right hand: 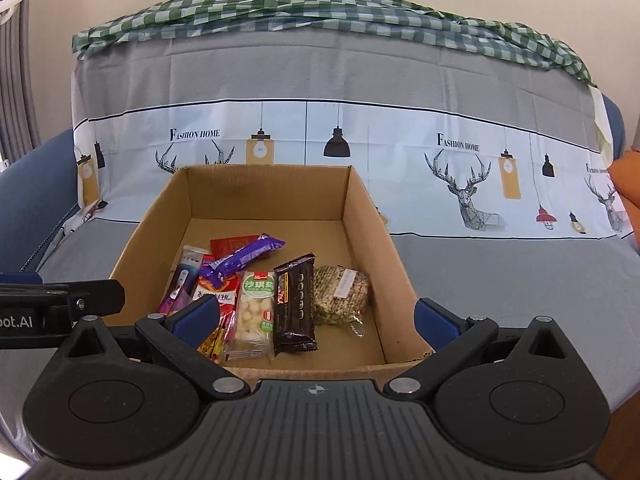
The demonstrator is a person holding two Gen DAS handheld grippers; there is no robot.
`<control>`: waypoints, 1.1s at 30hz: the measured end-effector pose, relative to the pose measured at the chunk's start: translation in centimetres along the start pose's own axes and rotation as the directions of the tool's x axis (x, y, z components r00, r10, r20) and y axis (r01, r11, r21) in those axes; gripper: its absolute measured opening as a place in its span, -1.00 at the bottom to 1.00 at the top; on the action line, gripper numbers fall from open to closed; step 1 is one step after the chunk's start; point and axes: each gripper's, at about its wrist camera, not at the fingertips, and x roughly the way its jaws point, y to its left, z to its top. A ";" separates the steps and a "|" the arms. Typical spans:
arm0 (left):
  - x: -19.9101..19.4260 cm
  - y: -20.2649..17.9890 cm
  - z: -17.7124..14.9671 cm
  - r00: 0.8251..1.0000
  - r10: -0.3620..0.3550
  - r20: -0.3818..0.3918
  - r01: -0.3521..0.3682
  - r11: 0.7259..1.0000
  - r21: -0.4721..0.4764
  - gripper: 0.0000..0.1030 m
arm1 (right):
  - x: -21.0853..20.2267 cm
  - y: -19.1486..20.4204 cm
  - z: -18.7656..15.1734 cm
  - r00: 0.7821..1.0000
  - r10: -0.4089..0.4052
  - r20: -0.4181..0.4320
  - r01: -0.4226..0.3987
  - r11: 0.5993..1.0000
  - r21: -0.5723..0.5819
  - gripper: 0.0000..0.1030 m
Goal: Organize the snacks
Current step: 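Lower the wafer bar and cracker bag into the box and open both tools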
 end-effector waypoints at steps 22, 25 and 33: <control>0.4 -0.2 -0.2 1.000 -0.004 -0.013 0.004 1.000 -0.004 0.99 | 0.2 -0.1 0.0 1.000 -0.005 -0.010 0.005 1.000 0.008 0.99; 0.4 -0.2 -0.2 1.000 -0.005 -0.013 0.005 1.000 -0.003 0.99 | 0.2 -0.1 0.0 1.000 -0.004 -0.010 0.004 1.000 0.008 0.99; 0.5 -0.4 -0.2 1.000 -0.012 -0.011 0.012 1.000 0.004 0.99 | 0.2 -0.2 -0.1 1.000 -0.006 -0.012 0.006 1.000 0.011 0.99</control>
